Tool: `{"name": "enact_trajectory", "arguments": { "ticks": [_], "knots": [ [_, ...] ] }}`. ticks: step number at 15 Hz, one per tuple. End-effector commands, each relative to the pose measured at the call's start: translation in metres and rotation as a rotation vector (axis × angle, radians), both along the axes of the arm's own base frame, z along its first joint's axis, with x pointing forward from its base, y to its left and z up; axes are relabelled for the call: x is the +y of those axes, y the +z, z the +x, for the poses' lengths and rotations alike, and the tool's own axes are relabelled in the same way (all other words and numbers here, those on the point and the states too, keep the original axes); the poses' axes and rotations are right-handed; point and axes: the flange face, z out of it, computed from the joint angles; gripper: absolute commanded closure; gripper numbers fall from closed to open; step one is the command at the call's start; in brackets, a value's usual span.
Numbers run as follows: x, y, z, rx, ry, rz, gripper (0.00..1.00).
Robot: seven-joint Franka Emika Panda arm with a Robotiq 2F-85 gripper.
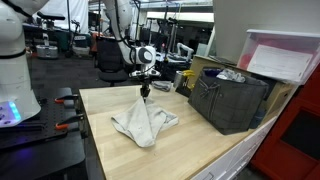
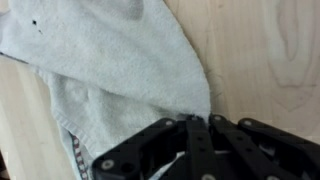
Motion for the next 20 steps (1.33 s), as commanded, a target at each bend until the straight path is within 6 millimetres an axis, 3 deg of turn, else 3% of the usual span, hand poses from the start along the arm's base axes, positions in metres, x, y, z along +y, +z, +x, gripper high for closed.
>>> {"name": "enact_trajectory", "arguments": {
  "ticks": [1,4,5,6,9,12,16,20],
  "knots": [
    [0.031,0.021,-0.018,0.024,0.001,0.022,0.99],
    [0.054,0.031,-0.029,0.023,0.028,0.032,0.99],
    [0.058,0.037,-0.031,0.007,0.049,0.034,0.72],
    [0.060,0.044,-0.033,-0.016,0.057,0.027,0.71],
    [0.057,0.069,-0.037,-0.057,0.046,0.019,0.48],
    [0.039,0.087,-0.030,-0.117,-0.017,0.011,0.27],
    [-0.002,0.082,-0.015,-0.180,-0.089,0.004,0.00],
    [-0.040,0.066,0.000,-0.211,-0.211,0.014,0.00]
  ]
}}
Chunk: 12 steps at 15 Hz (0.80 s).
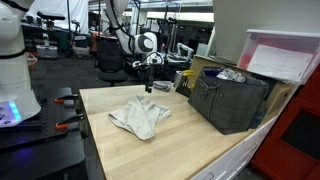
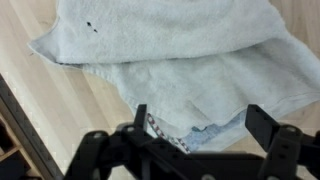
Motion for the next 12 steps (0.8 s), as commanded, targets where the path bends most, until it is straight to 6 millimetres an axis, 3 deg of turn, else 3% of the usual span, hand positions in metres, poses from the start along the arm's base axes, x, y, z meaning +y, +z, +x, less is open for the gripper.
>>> {"name": "enact_trajectory", "arguments": {
  "ticks": [1,5,12],
  "knots": [
    [-0.027,-0.014,0.015,-0.036,-0.152,0.022,0.00],
    [-0.045,-0.033,0.035,-0.051,-0.371,0.079,0.00],
    [-0.065,-0.062,0.061,-0.077,-0.558,0.134,0.00]
  ]
}}
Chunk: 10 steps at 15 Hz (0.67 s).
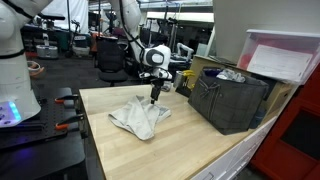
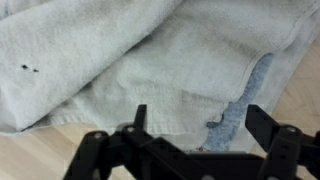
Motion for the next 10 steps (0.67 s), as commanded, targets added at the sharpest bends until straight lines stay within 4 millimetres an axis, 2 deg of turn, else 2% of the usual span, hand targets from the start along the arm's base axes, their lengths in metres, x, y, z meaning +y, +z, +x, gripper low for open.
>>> {"name": "enact_trajectory", "arguments": {
  "ticks": [1,5,6,7,10],
  "knots": [
    [-0.011,-0.009,0.016,-0.009,-0.089,0.002,0.00],
    [-0.020,-0.020,0.020,0.023,-0.185,-0.050,0.00],
    [-0.022,-0.023,0.019,0.047,-0.226,-0.083,0.25],
    [-0.024,-0.025,0.016,0.084,-0.264,-0.119,0.26],
    [-0.025,-0.029,0.008,0.185,-0.356,-0.162,0.49]
  ]
}}
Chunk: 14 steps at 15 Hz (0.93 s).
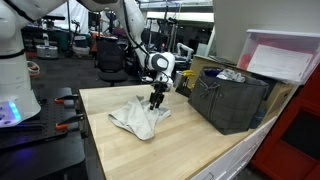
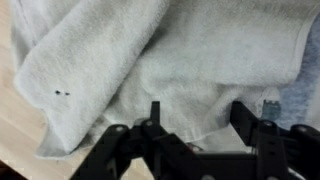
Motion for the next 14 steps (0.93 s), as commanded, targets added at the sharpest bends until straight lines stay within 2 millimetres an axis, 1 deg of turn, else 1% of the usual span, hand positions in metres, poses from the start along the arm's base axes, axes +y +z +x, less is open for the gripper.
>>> {"name": "enact_trajectory", "arguments": {
  "ticks": [1,3,6,7,8,10,11,12,13,14],
  "knots": [
    [0.002,0.002,-0.001,0.099,-0.101,-0.045,0.58],
    [0.004,0.004,-0.001,0.127,-0.125,-0.044,0.71],
    [0.004,0.010,0.003,0.131,-0.141,-0.040,0.95],
    [0.002,0.012,0.006,0.114,-0.138,-0.047,0.99],
    [0.001,0.012,0.008,0.097,-0.131,-0.049,1.00],
    [-0.005,0.009,0.011,0.072,-0.117,-0.050,1.00],
    [-0.011,0.007,0.012,0.059,-0.114,-0.046,0.74],
    [-0.016,0.005,0.012,0.050,-0.116,-0.044,0.73],
    [-0.022,0.002,0.013,0.040,-0.120,-0.043,0.68],
    [-0.028,-0.001,0.013,0.031,-0.128,-0.040,0.60]
  ]
}}
